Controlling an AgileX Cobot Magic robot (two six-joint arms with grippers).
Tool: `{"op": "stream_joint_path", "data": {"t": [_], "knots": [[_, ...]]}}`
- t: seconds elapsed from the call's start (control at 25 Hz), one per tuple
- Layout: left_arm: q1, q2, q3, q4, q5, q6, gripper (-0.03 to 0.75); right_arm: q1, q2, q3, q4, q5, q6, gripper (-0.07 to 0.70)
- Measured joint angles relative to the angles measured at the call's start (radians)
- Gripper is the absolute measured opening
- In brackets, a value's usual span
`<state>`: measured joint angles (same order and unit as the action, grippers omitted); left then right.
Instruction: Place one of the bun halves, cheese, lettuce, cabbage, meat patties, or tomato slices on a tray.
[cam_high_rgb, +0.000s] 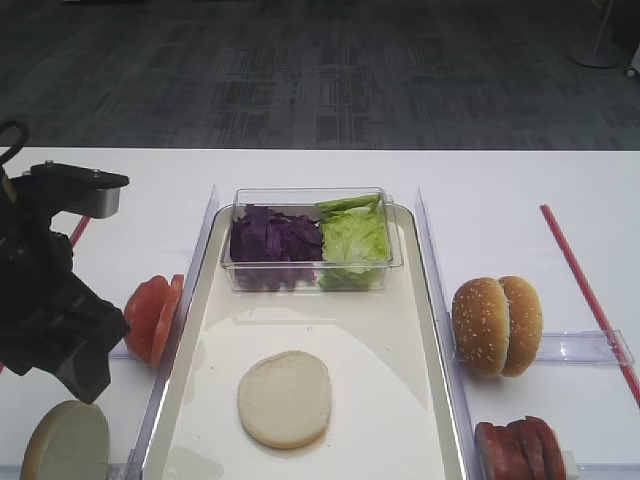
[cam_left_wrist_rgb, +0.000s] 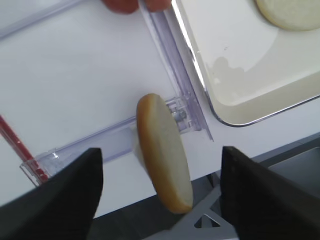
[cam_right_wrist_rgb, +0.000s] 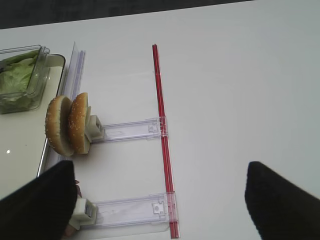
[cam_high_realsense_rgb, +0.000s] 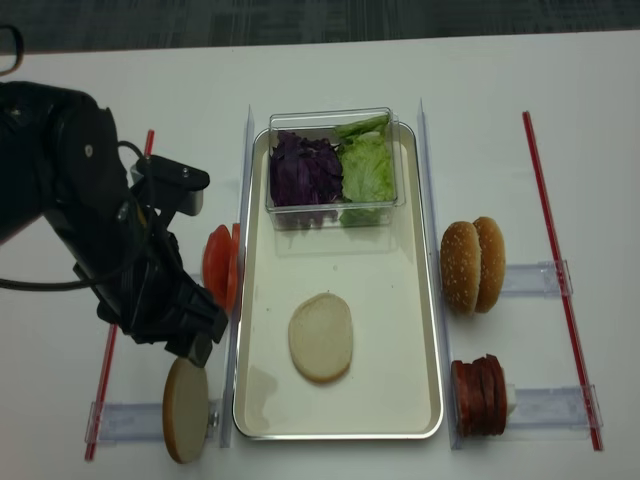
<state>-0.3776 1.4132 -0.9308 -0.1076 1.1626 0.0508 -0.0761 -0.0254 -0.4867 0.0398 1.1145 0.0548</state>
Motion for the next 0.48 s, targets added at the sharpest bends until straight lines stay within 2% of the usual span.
{"op": "stream_joint_path", "data": {"t": [0.48], "knots": [[0.002,-0.077,0.000,0.089,0.016,-0.017,0.470,0.000,0.000,0.000,0.000,0.000,0.000,0.692]]}}
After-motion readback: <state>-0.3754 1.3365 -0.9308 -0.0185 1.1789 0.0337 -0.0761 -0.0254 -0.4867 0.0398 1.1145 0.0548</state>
